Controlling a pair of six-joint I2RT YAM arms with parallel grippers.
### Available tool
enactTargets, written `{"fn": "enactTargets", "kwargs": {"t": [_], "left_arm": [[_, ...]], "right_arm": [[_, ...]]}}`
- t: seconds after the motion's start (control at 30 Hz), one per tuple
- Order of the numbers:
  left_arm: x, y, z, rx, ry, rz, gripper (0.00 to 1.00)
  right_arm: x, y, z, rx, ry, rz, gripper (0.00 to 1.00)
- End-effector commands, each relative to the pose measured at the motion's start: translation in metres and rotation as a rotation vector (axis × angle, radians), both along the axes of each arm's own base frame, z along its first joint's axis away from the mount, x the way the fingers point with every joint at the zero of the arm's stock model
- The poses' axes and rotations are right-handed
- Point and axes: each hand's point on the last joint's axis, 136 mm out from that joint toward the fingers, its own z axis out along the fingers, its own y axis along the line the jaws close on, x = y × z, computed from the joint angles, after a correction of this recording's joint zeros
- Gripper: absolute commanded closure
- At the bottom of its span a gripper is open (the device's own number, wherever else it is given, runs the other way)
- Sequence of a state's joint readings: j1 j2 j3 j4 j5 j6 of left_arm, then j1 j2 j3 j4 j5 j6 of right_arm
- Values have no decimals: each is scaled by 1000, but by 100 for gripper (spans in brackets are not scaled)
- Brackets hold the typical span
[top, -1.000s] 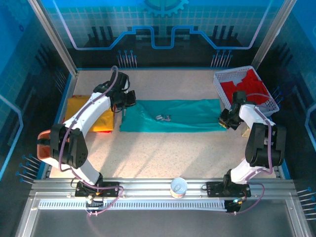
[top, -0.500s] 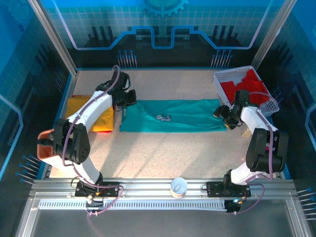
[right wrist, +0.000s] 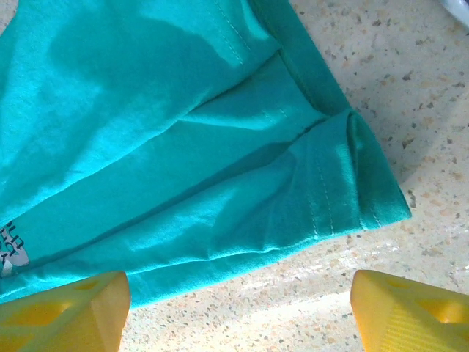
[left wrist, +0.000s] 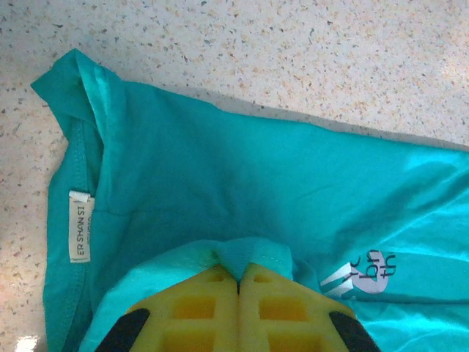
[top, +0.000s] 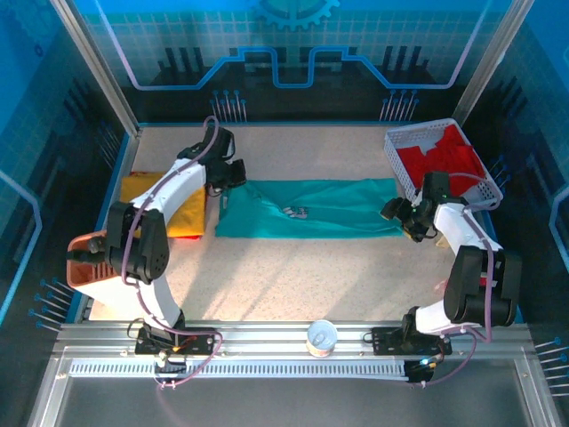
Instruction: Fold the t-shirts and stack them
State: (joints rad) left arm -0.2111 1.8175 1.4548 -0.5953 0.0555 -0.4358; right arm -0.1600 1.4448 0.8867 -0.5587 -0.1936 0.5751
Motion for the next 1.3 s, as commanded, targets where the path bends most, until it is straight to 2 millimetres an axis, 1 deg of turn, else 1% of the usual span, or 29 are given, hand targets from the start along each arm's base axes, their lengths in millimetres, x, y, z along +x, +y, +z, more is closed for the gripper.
{"fn": "enactTargets", "kwargs": {"t": [0.0, 0.17, 0.23, 0.3, 0.37, 0.4, 0.43, 0.5, 0.57, 0.63, 0.73, 0.8, 0.87, 0.9, 0.93, 1.0, 1.1, 1.2, 1.27], "left_arm": [[20, 4, 8, 18, -39, 11, 100], [29, 8, 3, 48, -37, 27, 100], [34, 13, -5, 62, -16, 42, 100], [37, 17, -17, 66, 23, 56, 84], [41, 22, -27, 70, 61, 72, 72], [42, 27, -32, 72, 78, 84, 61], [43, 31, -36, 71, 91, 97, 55], [43, 37, -39, 55, 112, 114, 50], [39, 38, -36, 43, 111, 116, 47], [32, 36, -29, 26, 98, 109, 43], [14, 31, -19, 5, 86, 97, 42], [-3, 26, -16, -3, 85, 85, 42], [-20, 21, -19, -5, 96, 76, 42], [-29, 18, -21, -5, 101, 72, 42], [-36, 15, -23, -6, 102, 68, 42], [-52, 9, -30, -6, 112, 62, 42], [-70, 3, -48, -2, 140, 55, 42], [-81, 1, -65, 5, 179, 50, 43], [-85, 0, -73, 16, 193, 46, 43]], "right_arm": [[-11, 6, -5, 16, 13, 26, 20], [-16, 11, -11, 29, 22, 31, 19], [-16, 14, -12, 34, 26, 32, 17], [-16, 16, -14, 36, 31, 37, 17], [-15, 19, -15, 37, 34, 40, 17], [-14, 21, -15, 38, 33, 42, 17], [-14, 22, -16, 36, 36, 40, 16], [-12, 23, -16, 35, 35, 40, 16], [-9, 24, -16, 30, 36, 38, 16], [-6, 23, -17, 21, 40, 33, 16], [0, 24, -19, 19, 39, 23, 15], [5, 25, -22, 22, 41, 17, 15], [6, 27, -27, 24, 56, 14, 15], [6, 28, -30, 24, 65, 15, 15], [17, 28, -22, 23, 38, 15, 16], [22, 29, -22, 22, 38, 13, 16], [27, 29, -22, 17, 42, 13, 16], [31, 29, -24, 19, 47, 11, 15], [32, 29, -25, 16, 57, 12, 16]]}}
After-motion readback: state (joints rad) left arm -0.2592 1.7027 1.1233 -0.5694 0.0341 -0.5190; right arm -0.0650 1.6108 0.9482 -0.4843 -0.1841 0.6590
